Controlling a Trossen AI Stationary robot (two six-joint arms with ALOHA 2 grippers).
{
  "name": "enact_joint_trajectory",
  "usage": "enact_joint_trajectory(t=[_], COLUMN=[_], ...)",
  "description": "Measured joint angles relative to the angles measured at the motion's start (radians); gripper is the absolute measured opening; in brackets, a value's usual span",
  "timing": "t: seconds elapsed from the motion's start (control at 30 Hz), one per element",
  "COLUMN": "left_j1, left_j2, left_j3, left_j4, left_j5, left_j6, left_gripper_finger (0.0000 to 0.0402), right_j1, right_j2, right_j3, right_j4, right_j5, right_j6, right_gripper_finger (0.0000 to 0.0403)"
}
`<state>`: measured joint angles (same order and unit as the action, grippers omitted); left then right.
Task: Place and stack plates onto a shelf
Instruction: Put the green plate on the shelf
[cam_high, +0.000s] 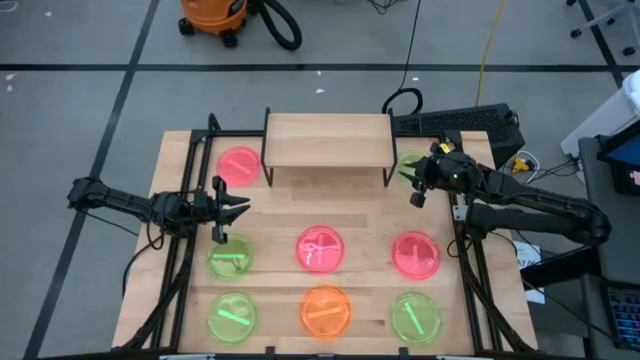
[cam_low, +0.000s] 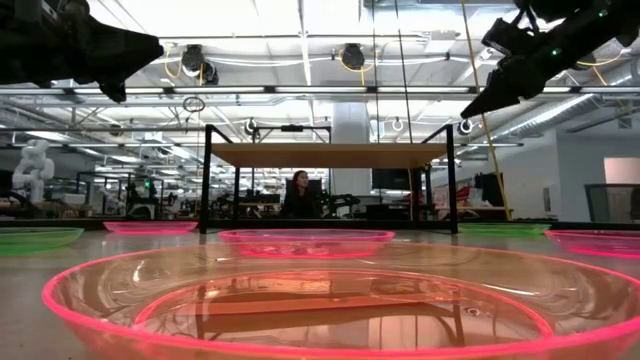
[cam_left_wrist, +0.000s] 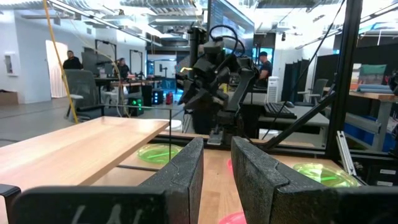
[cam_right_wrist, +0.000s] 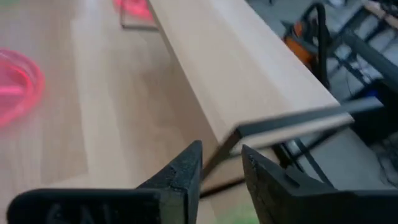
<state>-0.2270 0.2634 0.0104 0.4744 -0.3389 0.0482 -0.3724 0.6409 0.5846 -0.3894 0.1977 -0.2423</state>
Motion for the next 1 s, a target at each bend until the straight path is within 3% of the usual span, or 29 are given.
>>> enact_joint_trajectory(t=[0.27,0.67,1.0], left_j1=[0.000,0.000,0.000], left_j2=[0.000,0.000,0.000], left_j3=[0.000,0.000,0.000], left_j4=[0.000,0.000,0.000], left_j5=[0.000,0.000,0.000], left_j6=[0.000,0.000,0.000], left_gripper_finger=[0.0088,0.0088,0.0088], right_j1=[0.002,0.001,-0.038], right_j2=[0.125,0.403,0.471], right_j3=[0.041,0.041,0.041], right_j4=[-0.203,-0.198,-0.182], right_j5=[0.037,0.086,0.220], right_j6=[0.043,0.065,0.076], right_gripper_finger=[0.0127,0.0128,0.0128])
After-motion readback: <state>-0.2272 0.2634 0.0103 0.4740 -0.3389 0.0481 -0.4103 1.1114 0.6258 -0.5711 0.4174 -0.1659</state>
